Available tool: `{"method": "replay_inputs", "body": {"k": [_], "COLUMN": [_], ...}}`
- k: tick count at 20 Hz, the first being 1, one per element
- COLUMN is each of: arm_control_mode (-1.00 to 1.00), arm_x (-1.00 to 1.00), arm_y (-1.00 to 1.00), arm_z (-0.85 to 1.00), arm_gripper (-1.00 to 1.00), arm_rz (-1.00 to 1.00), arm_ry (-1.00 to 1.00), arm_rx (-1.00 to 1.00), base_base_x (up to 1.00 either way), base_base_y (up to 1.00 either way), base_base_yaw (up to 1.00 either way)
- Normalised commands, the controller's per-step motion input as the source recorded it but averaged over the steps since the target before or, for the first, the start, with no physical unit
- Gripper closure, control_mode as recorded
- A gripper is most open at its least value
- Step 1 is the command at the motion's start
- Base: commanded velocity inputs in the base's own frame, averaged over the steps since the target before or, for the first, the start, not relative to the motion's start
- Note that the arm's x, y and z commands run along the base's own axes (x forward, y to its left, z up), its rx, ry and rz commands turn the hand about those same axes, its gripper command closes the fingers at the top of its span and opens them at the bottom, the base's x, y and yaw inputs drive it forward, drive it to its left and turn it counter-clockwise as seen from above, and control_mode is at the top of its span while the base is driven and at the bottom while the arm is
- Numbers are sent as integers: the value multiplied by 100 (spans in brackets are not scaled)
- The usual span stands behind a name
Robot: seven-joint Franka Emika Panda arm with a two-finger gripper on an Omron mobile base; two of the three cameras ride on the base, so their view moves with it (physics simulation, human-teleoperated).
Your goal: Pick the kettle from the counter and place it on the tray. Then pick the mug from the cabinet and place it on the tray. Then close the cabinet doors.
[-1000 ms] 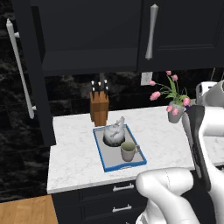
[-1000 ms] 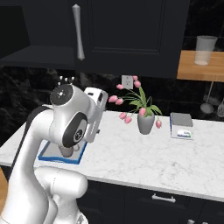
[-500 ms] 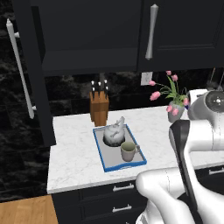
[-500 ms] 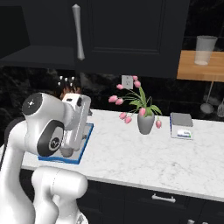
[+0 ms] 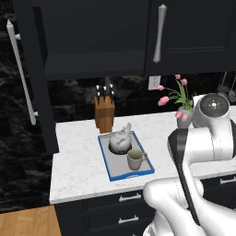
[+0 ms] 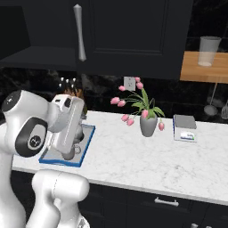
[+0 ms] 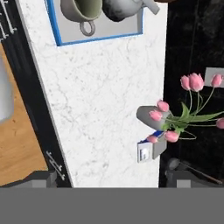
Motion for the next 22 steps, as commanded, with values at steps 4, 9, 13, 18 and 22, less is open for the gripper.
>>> {"method": "replay_inputs", "body": {"k": [4, 9, 13, 18, 22], "arm_control_mode": [-100, -100, -100, -100, -100], "arm_x": [-27, -22, -15, -21, -19], "arm_y": [36, 24, 22, 30, 45], "arm_z": [0, 0, 0, 9, 25], "arm_gripper": [-100, -100, -100, -100, -100], "arm_rz": [-30, -28, -21, -20, -15], "arm_ry": [0, 1, 7, 1, 0], "arm_rx": [-11, -15, -19, -22, -23], "base_base_x": [0, 0, 0, 0, 0], "base_base_y": [0, 0, 0, 0, 0], "base_base_yaw": [0, 0, 0, 0, 0]}}
